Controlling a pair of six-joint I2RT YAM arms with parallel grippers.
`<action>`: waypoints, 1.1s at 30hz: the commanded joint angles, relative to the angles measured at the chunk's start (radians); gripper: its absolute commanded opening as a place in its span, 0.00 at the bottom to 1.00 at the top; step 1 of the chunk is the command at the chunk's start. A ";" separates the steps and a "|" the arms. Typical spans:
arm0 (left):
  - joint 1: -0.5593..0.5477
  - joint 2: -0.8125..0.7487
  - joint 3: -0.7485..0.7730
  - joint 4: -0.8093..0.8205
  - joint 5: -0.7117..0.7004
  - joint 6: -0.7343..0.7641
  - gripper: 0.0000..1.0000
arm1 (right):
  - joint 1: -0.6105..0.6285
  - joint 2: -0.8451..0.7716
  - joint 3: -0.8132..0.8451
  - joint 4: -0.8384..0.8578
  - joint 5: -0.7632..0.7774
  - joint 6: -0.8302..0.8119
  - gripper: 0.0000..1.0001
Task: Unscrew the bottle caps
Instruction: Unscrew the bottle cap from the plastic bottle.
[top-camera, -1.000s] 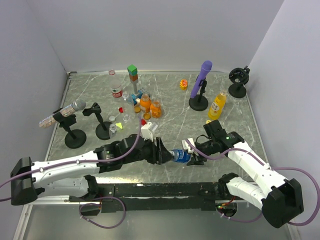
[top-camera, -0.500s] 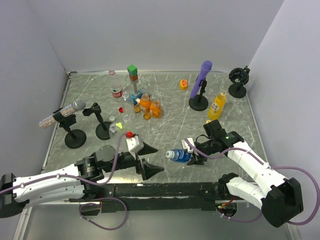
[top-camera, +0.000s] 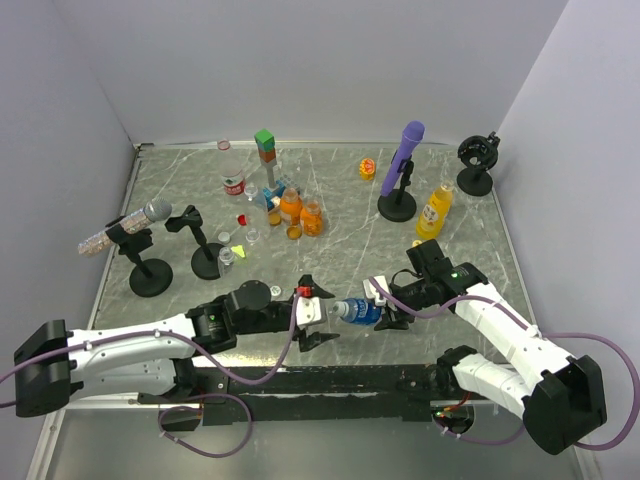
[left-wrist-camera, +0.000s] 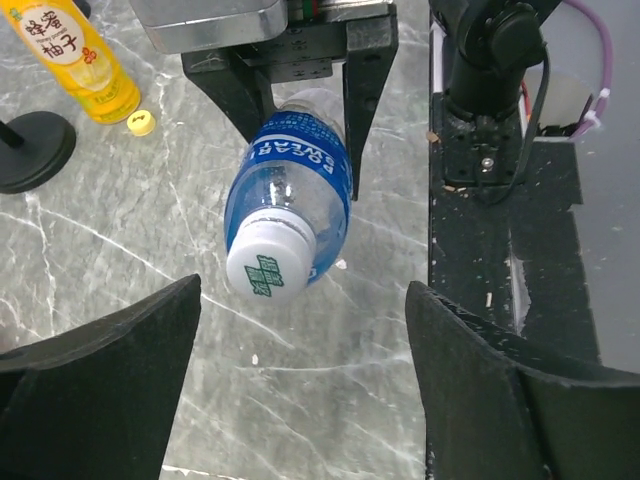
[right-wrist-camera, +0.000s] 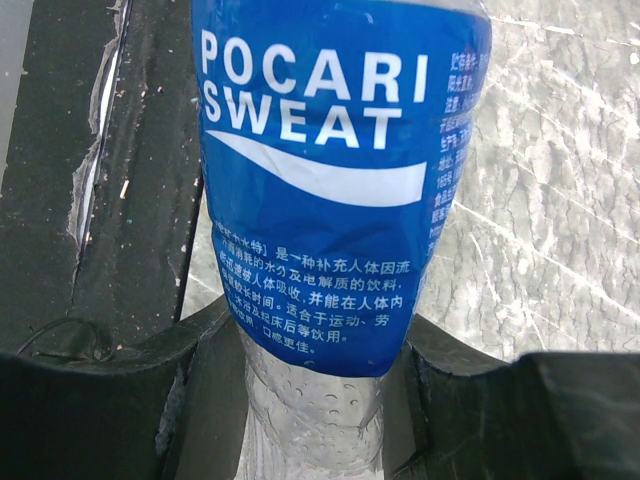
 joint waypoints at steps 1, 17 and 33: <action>0.015 0.011 0.034 0.099 0.053 0.036 0.77 | -0.001 -0.009 0.001 0.007 -0.032 -0.029 0.19; 0.036 0.066 0.062 0.104 0.085 0.004 0.41 | -0.001 0.000 0.004 0.003 -0.032 -0.032 0.19; 0.045 0.095 0.255 -0.228 -0.081 -0.816 0.01 | -0.001 0.008 0.004 0.006 -0.028 -0.032 0.18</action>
